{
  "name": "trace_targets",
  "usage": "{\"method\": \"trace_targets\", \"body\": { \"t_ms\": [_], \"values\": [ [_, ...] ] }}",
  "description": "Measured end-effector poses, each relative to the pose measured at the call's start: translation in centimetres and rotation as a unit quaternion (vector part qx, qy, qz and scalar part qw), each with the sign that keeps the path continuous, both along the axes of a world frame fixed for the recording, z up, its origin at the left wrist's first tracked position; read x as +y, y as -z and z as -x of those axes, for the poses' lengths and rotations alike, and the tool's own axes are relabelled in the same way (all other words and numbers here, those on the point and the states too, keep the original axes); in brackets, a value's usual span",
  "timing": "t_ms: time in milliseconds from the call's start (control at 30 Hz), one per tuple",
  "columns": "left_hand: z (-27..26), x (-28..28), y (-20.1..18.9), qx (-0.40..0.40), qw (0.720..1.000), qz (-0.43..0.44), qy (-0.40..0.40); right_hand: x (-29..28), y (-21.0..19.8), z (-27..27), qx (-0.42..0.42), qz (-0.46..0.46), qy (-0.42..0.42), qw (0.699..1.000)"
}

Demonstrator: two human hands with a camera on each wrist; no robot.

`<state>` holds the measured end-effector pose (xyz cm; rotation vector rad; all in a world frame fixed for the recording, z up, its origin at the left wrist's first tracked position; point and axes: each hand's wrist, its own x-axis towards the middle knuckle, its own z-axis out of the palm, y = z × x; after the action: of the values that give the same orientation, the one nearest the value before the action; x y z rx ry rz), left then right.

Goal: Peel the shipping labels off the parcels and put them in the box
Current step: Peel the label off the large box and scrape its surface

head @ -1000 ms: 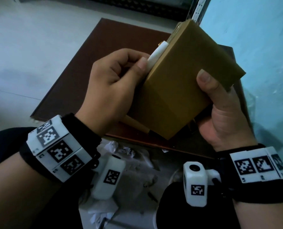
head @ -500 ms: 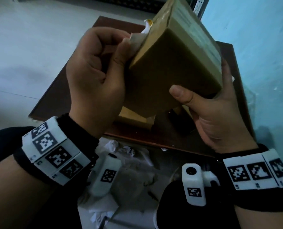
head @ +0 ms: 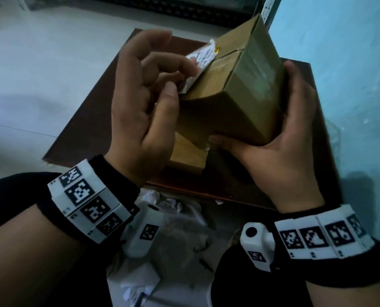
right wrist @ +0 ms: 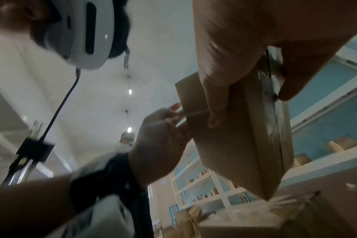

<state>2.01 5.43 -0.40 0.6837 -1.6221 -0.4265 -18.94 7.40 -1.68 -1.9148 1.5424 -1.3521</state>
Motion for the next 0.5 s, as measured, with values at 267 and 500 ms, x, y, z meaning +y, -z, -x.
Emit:
{"method": "trace_targets", "body": {
  "t_ms": [267,500],
  "values": [
    [-1.5,-1.0,0.2,-0.042,0.993,-0.037,-0.106,0.4,0.0,-0.7,0.036,0.073,0.015,0.997],
    [-2.1,-1.9,0.3,-0.126,0.988,0.007,-0.094,0.2,0.3,-0.5,0.028,0.084,0.024,0.996]
  ]
}}
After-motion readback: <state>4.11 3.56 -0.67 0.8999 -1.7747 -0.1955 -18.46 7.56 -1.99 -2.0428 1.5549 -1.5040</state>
